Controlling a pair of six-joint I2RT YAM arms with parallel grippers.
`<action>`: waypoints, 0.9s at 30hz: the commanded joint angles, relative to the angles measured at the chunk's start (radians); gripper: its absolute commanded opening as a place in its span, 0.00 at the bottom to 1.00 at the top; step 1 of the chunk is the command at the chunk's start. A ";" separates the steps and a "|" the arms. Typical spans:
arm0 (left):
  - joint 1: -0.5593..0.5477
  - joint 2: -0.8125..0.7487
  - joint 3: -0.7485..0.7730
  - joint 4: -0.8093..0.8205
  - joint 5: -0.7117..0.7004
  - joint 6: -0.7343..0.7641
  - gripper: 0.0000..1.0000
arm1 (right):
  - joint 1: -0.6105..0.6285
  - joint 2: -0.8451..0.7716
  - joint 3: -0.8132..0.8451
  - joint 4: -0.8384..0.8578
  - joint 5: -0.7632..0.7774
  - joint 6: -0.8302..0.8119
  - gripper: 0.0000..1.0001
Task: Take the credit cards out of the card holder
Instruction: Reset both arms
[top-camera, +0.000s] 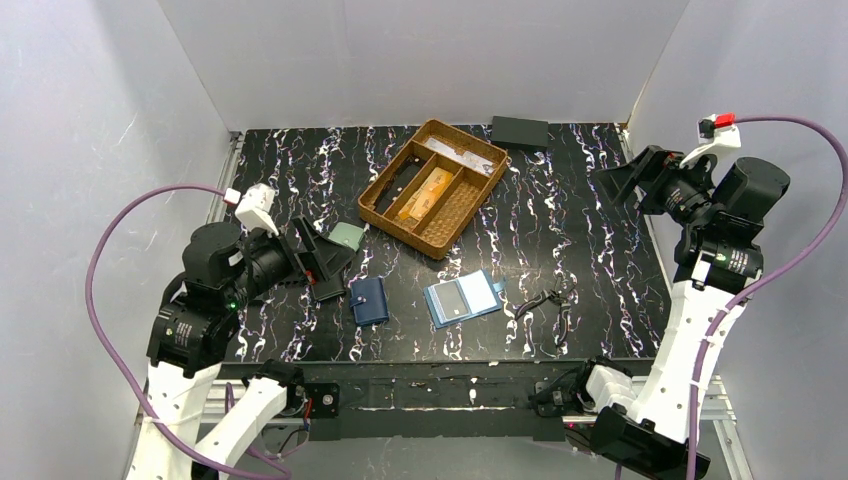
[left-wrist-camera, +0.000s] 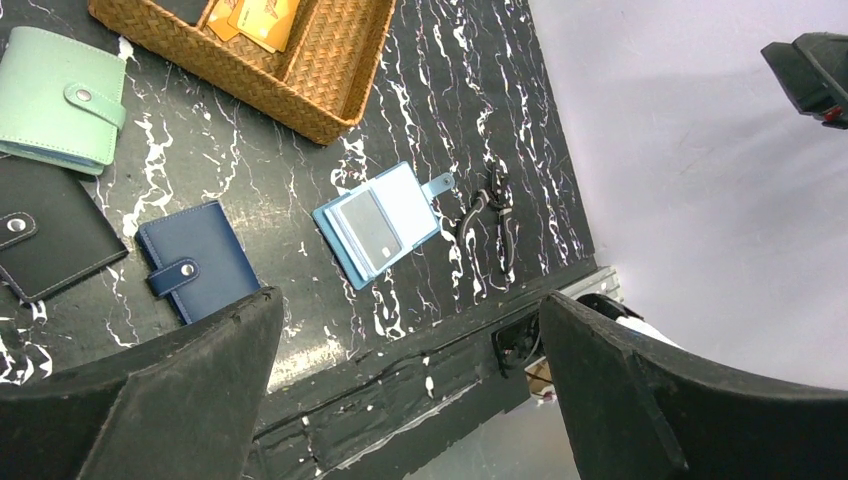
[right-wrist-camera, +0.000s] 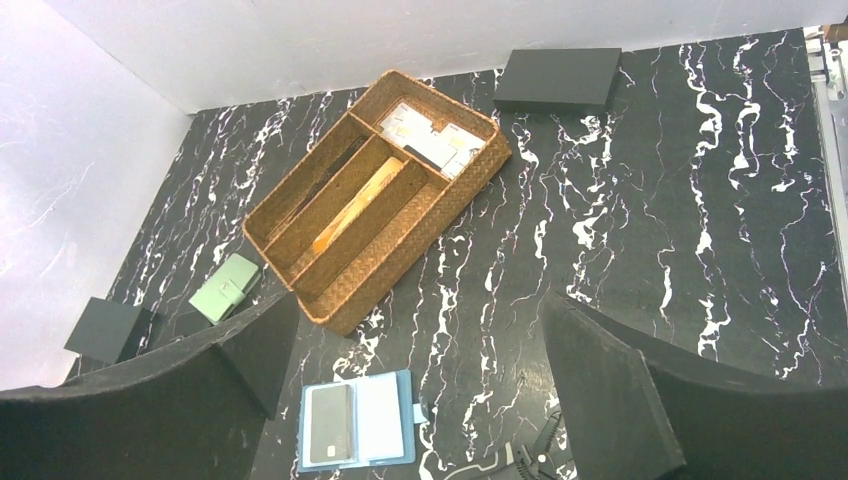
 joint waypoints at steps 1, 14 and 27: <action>0.007 0.015 0.039 0.012 0.037 0.065 0.99 | -0.005 -0.019 0.040 0.037 -0.026 0.011 1.00; 0.006 0.020 0.040 0.072 0.111 0.100 0.99 | -0.017 -0.034 0.048 0.041 -0.038 0.019 1.00; 0.007 0.023 0.031 0.118 0.172 0.123 0.99 | -0.025 -0.044 0.054 0.048 -0.074 0.020 1.00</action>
